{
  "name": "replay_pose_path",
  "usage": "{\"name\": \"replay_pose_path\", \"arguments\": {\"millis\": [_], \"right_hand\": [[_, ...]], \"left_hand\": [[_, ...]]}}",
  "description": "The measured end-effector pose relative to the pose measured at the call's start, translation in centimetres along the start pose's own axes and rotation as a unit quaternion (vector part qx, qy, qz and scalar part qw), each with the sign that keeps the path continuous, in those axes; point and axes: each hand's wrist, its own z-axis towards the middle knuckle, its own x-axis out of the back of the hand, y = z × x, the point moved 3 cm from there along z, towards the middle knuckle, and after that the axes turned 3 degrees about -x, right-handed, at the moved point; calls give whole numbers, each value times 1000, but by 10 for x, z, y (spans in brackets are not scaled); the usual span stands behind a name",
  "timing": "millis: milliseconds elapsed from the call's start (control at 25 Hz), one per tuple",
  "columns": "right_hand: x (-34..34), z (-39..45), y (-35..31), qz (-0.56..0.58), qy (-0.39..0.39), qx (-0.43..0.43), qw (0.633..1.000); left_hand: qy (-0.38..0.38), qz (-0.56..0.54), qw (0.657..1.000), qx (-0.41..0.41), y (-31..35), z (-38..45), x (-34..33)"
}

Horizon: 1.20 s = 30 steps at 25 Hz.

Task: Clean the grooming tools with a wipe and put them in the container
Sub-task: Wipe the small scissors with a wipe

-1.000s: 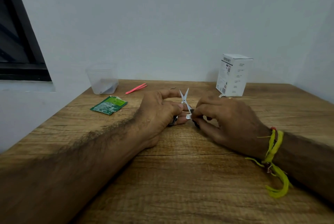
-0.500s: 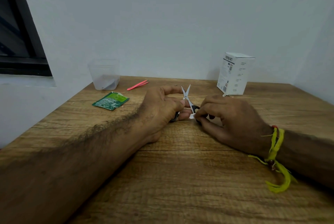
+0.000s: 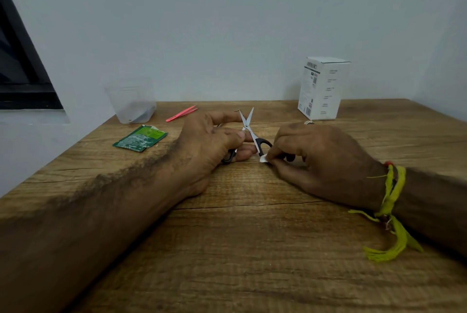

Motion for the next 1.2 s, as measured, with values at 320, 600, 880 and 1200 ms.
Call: {"name": "replay_pose_path", "arguments": {"millis": [320, 600, 880, 1200], "right_hand": [[3, -1, 3, 21, -8, -15, 1000], [1, -1, 4, 10, 8, -39, 999], [-1, 1, 5, 32, 29, -61, 997], [-1, 6, 5, 26, 57, -63, 996]], "left_hand": [[-1, -3, 1000, 1, -2, 0, 2], [-3, -3, 1000, -3, 0, -1, -1], [-2, -9, 1000, 0, 1, -2, -1], [-14, -4, 1000, -4, -1, -1, 1]]}}
